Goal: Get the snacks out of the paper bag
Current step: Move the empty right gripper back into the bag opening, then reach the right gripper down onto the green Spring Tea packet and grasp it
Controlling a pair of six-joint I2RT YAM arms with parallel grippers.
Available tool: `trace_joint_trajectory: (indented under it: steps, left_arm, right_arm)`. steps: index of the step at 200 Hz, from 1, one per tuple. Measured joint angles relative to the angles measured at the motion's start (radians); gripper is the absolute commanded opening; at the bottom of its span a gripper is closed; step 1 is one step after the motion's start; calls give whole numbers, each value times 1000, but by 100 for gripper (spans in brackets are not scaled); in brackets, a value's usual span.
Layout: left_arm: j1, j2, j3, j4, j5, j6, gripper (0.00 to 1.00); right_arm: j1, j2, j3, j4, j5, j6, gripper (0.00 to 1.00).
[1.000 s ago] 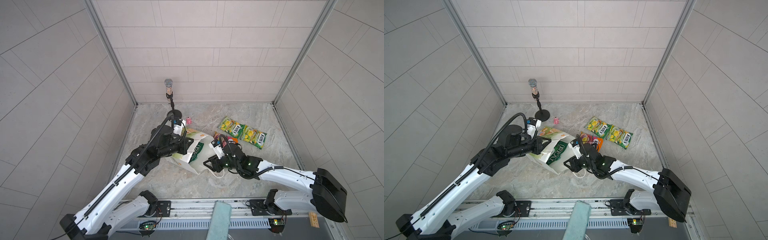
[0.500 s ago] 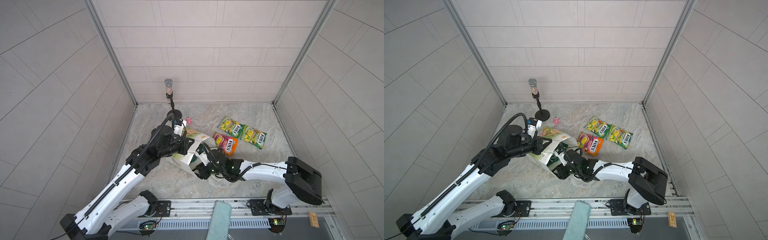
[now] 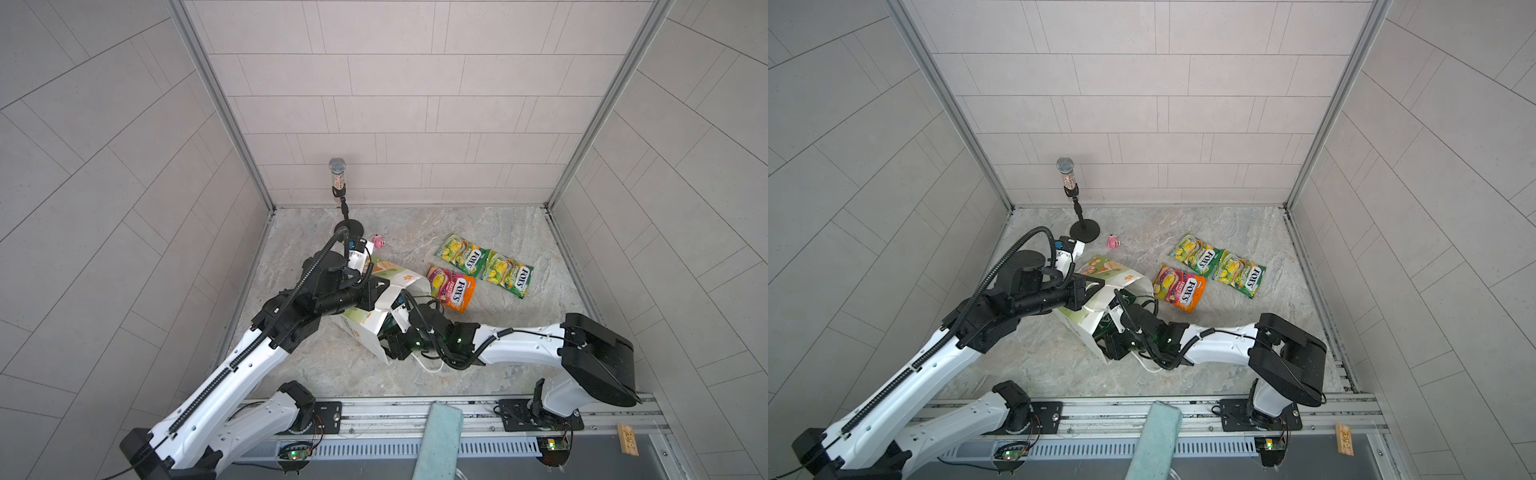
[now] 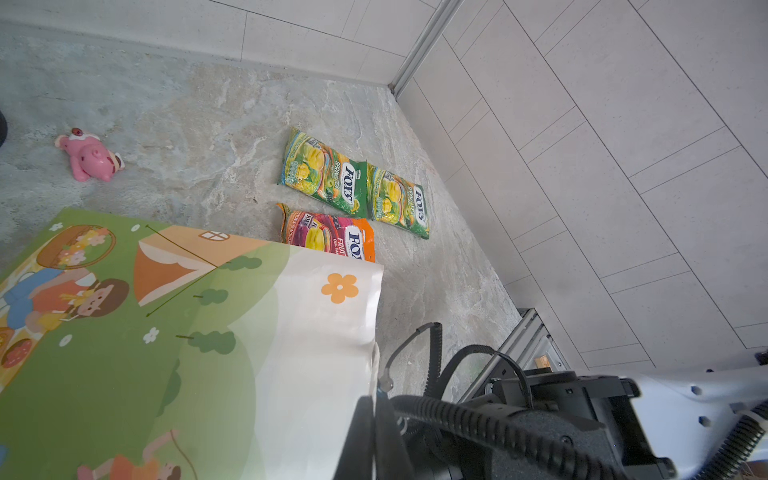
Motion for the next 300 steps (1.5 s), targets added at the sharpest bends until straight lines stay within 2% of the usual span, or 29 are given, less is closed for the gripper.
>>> trace_joint_trajectory:
  steps: [67, 117, 241, 300]
  left_arm:
    - [0, 0, 0, 0, 7, 0, 0]
    - [0, 0, 0, 0, 10, 0, 0]
    - [0, 0, 0, 11, 10, -29, 0]
    - [0, 0, 0, 21, 21, -35, 0]
  right_arm:
    - [0, -4, -2, 54, 185, 190, 49]
    - [0, 43, 35, 19, 259, 289, 48]
    - [-14, 177, 148, -13, 277, 372, 49]
    - [-34, 231, 188, -63, 277, 410, 53]
